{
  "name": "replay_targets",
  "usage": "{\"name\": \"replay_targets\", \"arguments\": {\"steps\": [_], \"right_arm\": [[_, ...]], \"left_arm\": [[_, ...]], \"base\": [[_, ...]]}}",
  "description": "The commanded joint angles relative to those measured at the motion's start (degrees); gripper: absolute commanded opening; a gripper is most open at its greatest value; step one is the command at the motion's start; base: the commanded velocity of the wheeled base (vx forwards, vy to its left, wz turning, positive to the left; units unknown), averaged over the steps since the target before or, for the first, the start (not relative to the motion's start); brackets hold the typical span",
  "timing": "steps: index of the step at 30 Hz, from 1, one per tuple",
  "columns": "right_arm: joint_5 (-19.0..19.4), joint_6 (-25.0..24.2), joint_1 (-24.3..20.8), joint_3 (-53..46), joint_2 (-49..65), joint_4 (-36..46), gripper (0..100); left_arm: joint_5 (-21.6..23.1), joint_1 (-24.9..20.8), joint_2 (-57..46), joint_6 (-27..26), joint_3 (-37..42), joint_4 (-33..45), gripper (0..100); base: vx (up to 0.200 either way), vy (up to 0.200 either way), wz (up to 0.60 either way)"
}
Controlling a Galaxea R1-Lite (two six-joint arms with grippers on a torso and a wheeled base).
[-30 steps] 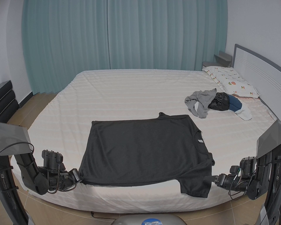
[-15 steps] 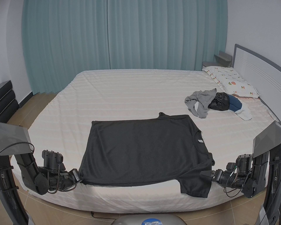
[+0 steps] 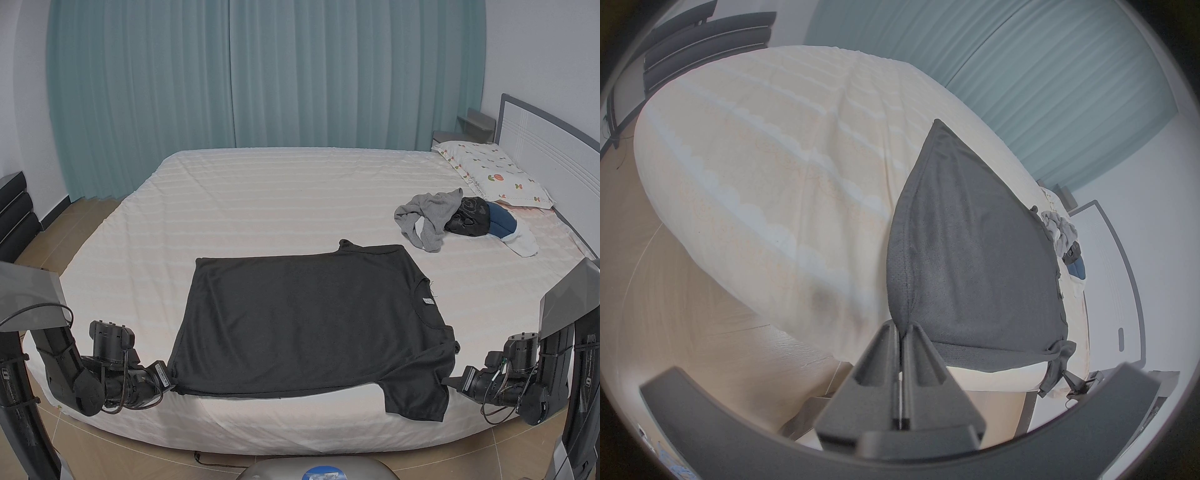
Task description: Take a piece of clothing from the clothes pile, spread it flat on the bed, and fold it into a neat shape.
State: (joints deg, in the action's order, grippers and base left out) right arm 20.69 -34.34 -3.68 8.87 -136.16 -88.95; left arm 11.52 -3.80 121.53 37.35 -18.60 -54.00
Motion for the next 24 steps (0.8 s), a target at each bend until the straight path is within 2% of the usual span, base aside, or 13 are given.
{"name": "replay_targets", "arguments": {"steps": [1, 9, 10, 13, 16, 20, 24], "right_arm": [[-1.0, 1.2, 1.2, -3.2, 1.6, -0.5, 0], [-0.6, 2.8, 2.3, -8.1, 6.0, -0.5, 0], [-0.6, 4.2, 2.3, -8.9, 7.0, -0.1, 0], [-0.8, 4.5, 2.7, -8.9, 7.9, 0.9, 0], [-0.6, 5.8, 3.4, -8.9, 10.6, 6.3, 0], [-0.4, 10.3, 3.5, -8.9, 14.7, 14.3, 0], [-0.5, 12.6, 4.6, -8.9, 16.4, 18.3, 0]], "left_arm": [[-0.3, 0.2, 0.0, -0.3, 0.5, 0.0, 0], [-0.4, 1.1, -0.8, -1.0, 1.1, 0.0, 0], [-0.6, 1.8, -0.8, -3.3, 2.4, -0.1, 0], [-0.8, 2.0, -0.4, -5.9, 3.2, -0.1, 0], [-0.8, 2.0, -0.5, -6.1, 3.2, -0.1, 0], [-0.8, 2.0, -0.6, -6.3, 4.0, -0.1, 0], [-0.8, 2.0, -0.8, -7.9, 4.8, -0.1, 0]], "base": [[0.0, 0.0, 0.0], [0.0, 0.0, 0.0], [0.0, 0.0, 0.0], [0.0, 0.0, 0.0], [0.0, 0.0, 0.0], [0.0, 0.0, 0.0], [0.0, 0.0, 0.0]]}}
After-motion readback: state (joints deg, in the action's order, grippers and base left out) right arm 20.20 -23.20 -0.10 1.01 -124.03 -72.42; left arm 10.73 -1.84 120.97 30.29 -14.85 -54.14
